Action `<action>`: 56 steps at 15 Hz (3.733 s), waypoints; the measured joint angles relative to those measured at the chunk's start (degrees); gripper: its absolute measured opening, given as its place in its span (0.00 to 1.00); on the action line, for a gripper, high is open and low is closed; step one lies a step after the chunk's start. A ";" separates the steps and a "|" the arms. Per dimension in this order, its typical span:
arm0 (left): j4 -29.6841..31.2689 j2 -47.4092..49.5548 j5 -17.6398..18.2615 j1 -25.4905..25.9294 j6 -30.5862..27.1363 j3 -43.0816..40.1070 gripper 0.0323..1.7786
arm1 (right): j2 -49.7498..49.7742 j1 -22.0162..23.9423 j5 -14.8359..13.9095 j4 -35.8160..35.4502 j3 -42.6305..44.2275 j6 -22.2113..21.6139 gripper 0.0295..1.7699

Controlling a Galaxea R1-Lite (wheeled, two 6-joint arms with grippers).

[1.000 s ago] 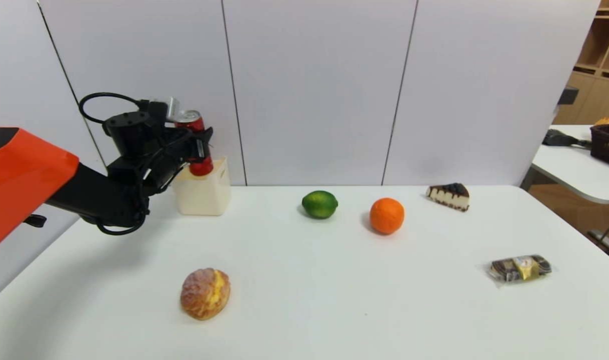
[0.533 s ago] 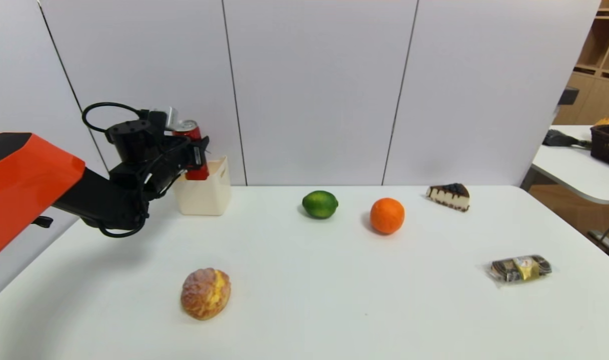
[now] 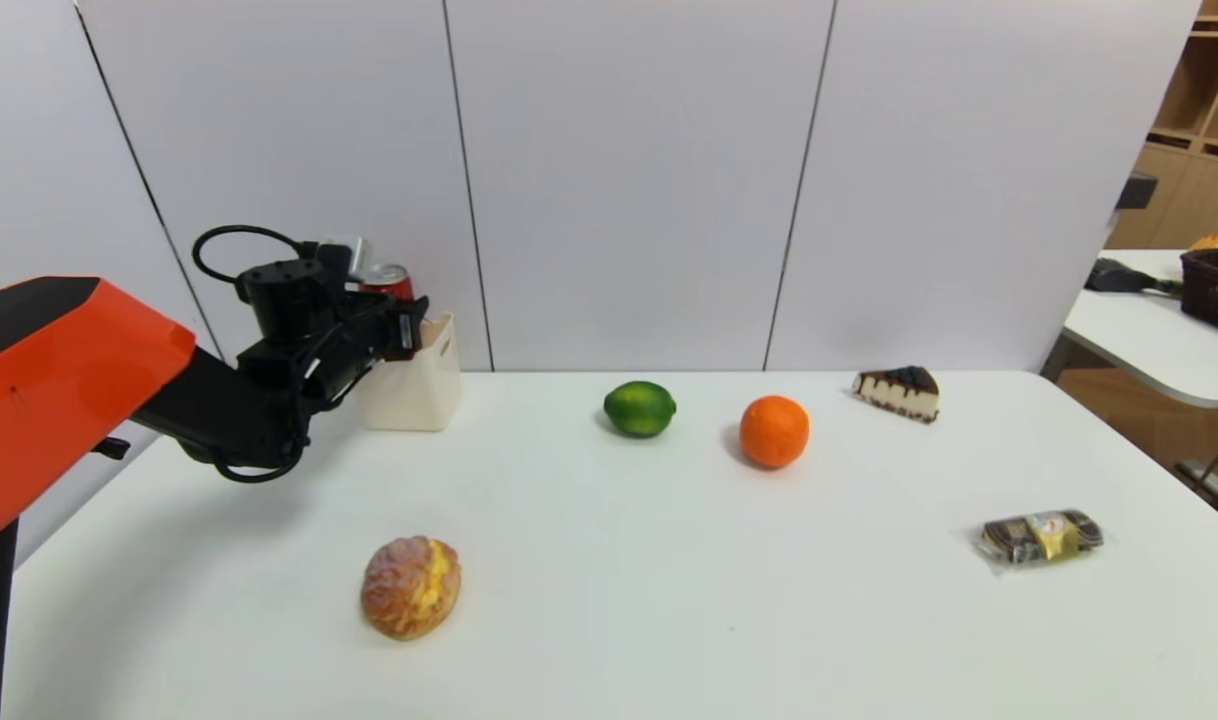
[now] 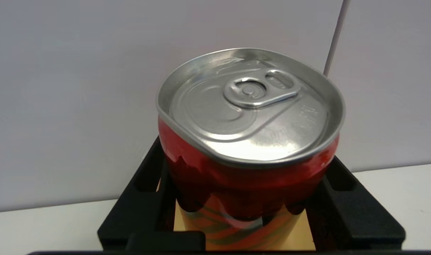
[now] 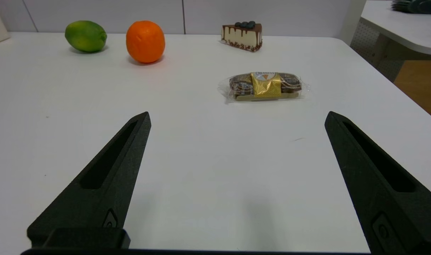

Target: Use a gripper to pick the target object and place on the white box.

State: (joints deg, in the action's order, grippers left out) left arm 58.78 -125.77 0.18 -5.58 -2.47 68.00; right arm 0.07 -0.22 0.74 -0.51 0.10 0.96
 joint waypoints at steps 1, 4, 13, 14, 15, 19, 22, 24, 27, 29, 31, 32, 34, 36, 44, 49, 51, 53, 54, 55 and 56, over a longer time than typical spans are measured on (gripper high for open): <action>-0.02 -0.26 0.00 0.02 -0.05 0.18 0.55 | 0.00 0.04 0.00 0.02 0.00 -0.02 0.96; -0.49 -0.85 0.06 0.07 -0.09 0.79 0.55 | 0.00 0.01 0.02 0.00 0.00 -0.04 0.96; -0.84 -1.79 0.11 0.05 -0.06 2.36 0.55 | 0.00 0.01 0.00 0.00 0.00 -0.02 0.96; -0.84 -1.88 0.15 0.05 -0.06 2.39 0.55 | 0.00 0.01 0.02 0.00 0.00 -0.02 0.96; -0.85 -1.96 0.26 0.02 -0.05 2.40 0.55 | 0.00 0.01 0.00 0.00 0.00 -0.02 0.96; -0.85 -2.23 1.13 0.07 0.05 2.56 0.55 | 0.00 0.01 0.00 0.00 0.00 -0.04 0.96; -0.79 -2.47 1.13 0.11 0.11 2.78 0.55 | 0.00 -0.02 0.00 0.02 0.00 -0.02 0.96; -0.79 -2.56 1.16 0.13 0.13 3.02 0.55 | 0.00 0.04 0.02 0.00 0.00 -0.02 0.96; -0.74 -2.60 1.13 0.41 0.13 3.24 0.55 | 0.00 0.01 0.02 0.00 0.00 -0.02 0.96; -0.51 -2.58 1.13 0.44 0.27 3.25 0.60 | 0.00 0.01 0.00 0.00 0.00 -0.02 0.96; -0.52 -2.56 1.16 0.55 0.16 3.25 0.68 | 0.00 -0.02 0.00 0.00 0.00 -0.04 0.96; -0.55 -2.56 1.19 0.62 0.05 3.24 0.72 | 0.00 0.00 0.02 0.00 0.00 -0.02 0.96; -0.46 -2.54 1.22 0.71 0.02 3.19 0.77 | 0.00 0.01 0.00 0.05 0.00 -0.04 0.96; -0.49 -2.32 1.22 0.71 -0.05 3.22 0.81 | 0.00 0.04 0.02 0.00 0.00 -0.04 0.96; -4.29 7.02 1.61 0.32 -0.37 1.24 0.91 | 0.00 0.00 0.02 -0.01 0.00 -0.04 0.96; -10.34 23.52 1.77 -0.78 -0.46 -8.36 0.93 | 0.00 0.04 0.00 0.00 0.00 -0.02 0.96; -12.09 32.99 1.82 -1.79 -0.63 -15.96 0.94 | 0.00 0.04 0.02 0.00 0.00 -0.04 0.96; -14.41 43.41 1.83 -3.07 -0.80 -23.71 0.94 | 0.00 0.04 0.02 0.00 0.00 -0.02 0.96; -16.09 48.62 1.88 -3.60 -1.22 -27.08 0.94 | 0.00 0.04 0.00 0.00 0.00 -0.02 0.96; -18.16 54.31 1.83 -4.04 -1.90 -30.33 0.94 | 0.00 0.04 0.02 0.00 0.00 0.00 0.96; -20.18 59.59 1.83 -4.36 -2.49 -33.17 0.94 | 0.00 0.01 0.02 0.02 0.00 -0.02 0.96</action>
State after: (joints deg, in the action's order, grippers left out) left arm 38.61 -66.18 2.01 -9.95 -4.96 34.83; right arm 0.07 -0.21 0.77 -0.49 0.10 0.94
